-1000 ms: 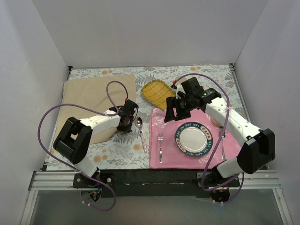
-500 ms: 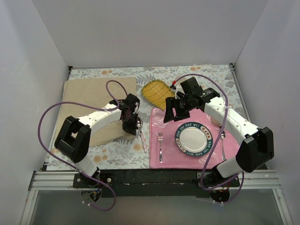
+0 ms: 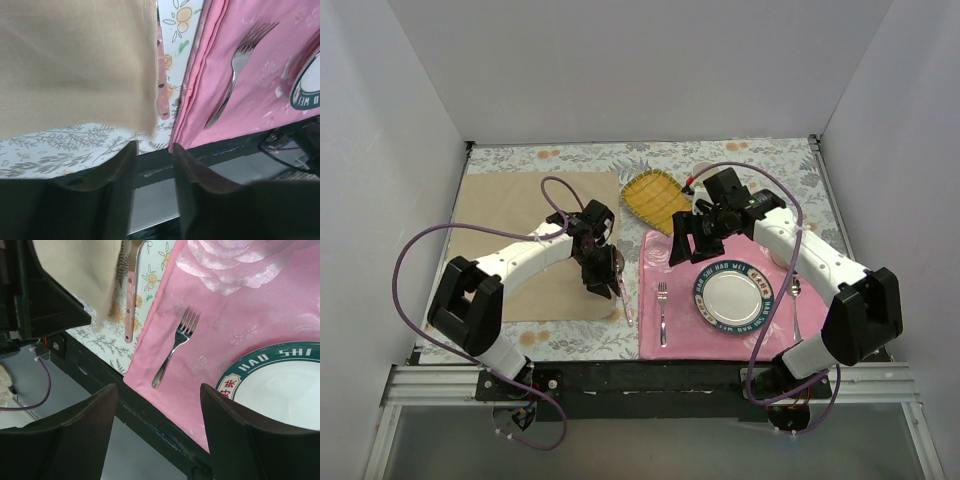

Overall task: Fold the napkin, place the utensils inside, and roll it up
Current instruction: Flatten the napkin out

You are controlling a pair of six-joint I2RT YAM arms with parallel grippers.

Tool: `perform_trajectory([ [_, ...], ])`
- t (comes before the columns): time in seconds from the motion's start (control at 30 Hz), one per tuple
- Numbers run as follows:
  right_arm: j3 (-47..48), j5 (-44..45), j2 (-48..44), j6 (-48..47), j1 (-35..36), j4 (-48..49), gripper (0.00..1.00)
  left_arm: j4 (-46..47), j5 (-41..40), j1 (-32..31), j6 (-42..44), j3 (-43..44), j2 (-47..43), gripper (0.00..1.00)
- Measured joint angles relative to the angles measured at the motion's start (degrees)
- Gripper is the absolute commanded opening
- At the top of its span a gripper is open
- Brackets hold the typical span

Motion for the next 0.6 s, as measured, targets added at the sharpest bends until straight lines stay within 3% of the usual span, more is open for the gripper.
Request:
perform_trajectory([
  [0.1, -0.52, -0.13, 0.61, -0.2, 0.0, -0.07, 0.75, -2.43, -1.14, 0.0, -1.95, 0.92, -1.68, 0.57],
  [0.27, -0.52, -0.46, 2.16, -0.33, 0.2, 0.17, 0.75, -4.61, -5.62, 1.79, -4.68, 5.18, -10.36, 0.58],
  [0.43, 1.55, -0.46, 5.42, 0.09, 2.49, 0.63, 0.75, 0.09, -11.02, 9.9, -6.62, 5.99, -19.74, 0.42],
  [0.6, 10.08, 1.18, 12.04, 1.79, 6.86, 1.01, 0.72, 12.63, -14.34, 17.97, -8.48, -0.44, -20.85, 0.27],
])
